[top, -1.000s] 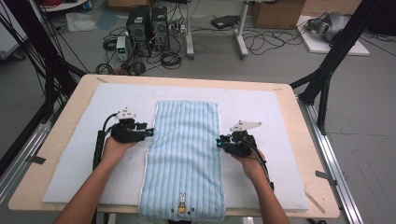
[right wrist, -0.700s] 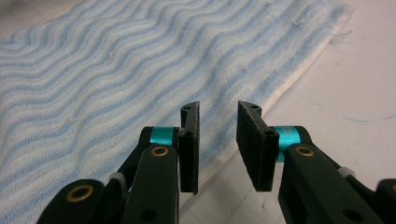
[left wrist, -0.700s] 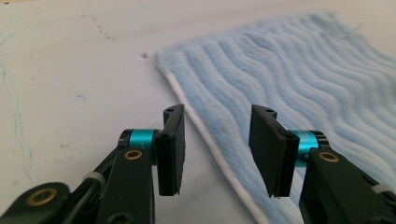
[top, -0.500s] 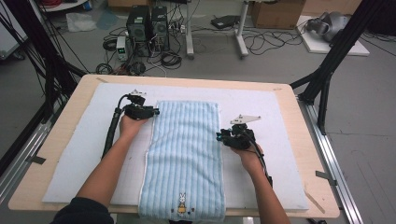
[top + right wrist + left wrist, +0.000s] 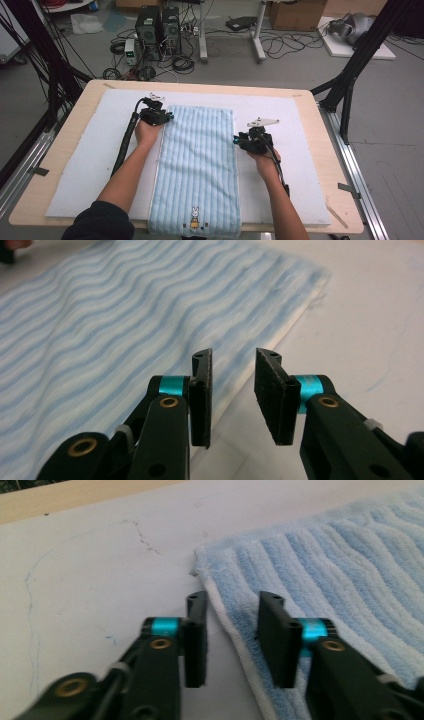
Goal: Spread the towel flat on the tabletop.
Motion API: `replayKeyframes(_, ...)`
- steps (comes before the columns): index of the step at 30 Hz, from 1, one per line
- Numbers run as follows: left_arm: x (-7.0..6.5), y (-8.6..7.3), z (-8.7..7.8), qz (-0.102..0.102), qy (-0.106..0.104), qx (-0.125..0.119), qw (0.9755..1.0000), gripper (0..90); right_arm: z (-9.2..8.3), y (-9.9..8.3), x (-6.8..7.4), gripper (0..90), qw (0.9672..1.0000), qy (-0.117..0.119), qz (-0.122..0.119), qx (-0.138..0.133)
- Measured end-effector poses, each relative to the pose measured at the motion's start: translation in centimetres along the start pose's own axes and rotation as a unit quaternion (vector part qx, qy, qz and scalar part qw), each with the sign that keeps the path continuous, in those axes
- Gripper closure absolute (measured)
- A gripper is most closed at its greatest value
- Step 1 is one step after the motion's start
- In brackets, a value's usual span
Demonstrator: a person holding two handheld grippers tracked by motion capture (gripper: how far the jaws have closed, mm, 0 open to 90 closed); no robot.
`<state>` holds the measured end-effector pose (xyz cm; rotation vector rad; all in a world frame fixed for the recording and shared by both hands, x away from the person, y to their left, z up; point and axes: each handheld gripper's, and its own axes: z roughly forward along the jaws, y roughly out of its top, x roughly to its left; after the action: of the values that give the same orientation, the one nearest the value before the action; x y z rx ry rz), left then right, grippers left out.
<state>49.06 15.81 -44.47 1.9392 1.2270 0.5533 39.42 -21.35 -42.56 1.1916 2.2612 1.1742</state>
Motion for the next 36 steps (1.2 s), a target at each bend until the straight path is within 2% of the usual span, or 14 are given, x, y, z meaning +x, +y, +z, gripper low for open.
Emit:
replayKeyframes(5,0.2,0.1,-0.8,0.003,-0.023,0.007,0.9997,59.5,2.7,2.1,-0.9,62.8,0.999,-0.039,0.012,0.02)
replayKeyframes(9,0.1,-0.2,-0.5,0.006,-0.045,0.026,0.9986,69.0,4.9,2.7,-1.3,63.3,0.9964,-0.067,0.016,0.049)
replayKeyframes(10,0.0,-0.2,-0.4,0.018,-0.044,0.032,0.9983,71.8,5.4,2.8,-1.4,65.5,0.9955,-0.074,0.024,0.054)
replayKeyframes(12,-0.2,-0.3,-0.4,0.022,-0.043,0.03,0.9984,76.2,6.0,2.6,-1.7,72.5,0.9943,-0.081,0.034,0.06)
replayKeyframes(14,-0.4,-0.3,-0.4,0.023,-0.038,0.029,0.9986,84.7,6.1,2.6,-1.8,86.2,0.995,-0.073,0.041,0.053)
replayKeyframes(17,-0.7,-0.2,-0.3,0.016,-0.027,0.027,0.9991,86.6,6.3,3.0,-1.6,88.3,0.995,-0.073,0.022,0.064)
replayKeyframes(18,-0.7,-0.2,-0.2,0.011,-0.026,0.024,0.9993,86.6,6.3,3.1,-1.7,88.3,0.9933,-0.094,0.016,0.065)
replayKeyframes(22,-0.8,-0.2,0.2,0.002,-0.023,0.011,0.9997,85.9,6.6,2.9,-2.0,87.6,0.9916,-0.117,0.029,0.048)
replayKeyframes(24,-0.7,-0.2,0.1,0.001,-0.018,0.01,0.9998,78.3,6.6,2.9,-1.8,81.5,0.9907,-0.126,0.024,0.045)
replayKeyframes(26,-0.3,-0.2,-0.1,-0.017,-0.018,0.005,0.9997,55.2,6.2,3.0,-1.9,74.6,0.9925,-0.114,0.028,0.035)
replayKeyframes(28,0.4,-0.3,-0.8,-0.032,-0.032,-0.011,0.9989,50.3,5.4,3.1,-1.8,68.3,0.9942,-0.103,0.027,0.018)
replayKeyframes(31,1.1,-0.5,-1.9,-0.035,-0.053,-0.03,0.9975,44.5,3.9,3.2,-1.8,59.7,0.9959,-0.082,0.038,-0.009)
replayKeyframes(35,1.4,-1.1,-3.7,-0.041,-0.089,-0.073,0.9925,35.9,1.6,2.9,-1.6,48.3,0.9965,-0.061,0.043,-0.036)
replayKeyframes(36,1.6,-1.3,-4.4,-0.051,-0.106,-0.086,0.9894,32.7,0.9,2.7,-1.6,45.8,0.9965,-0.052,0.051,-0.04)
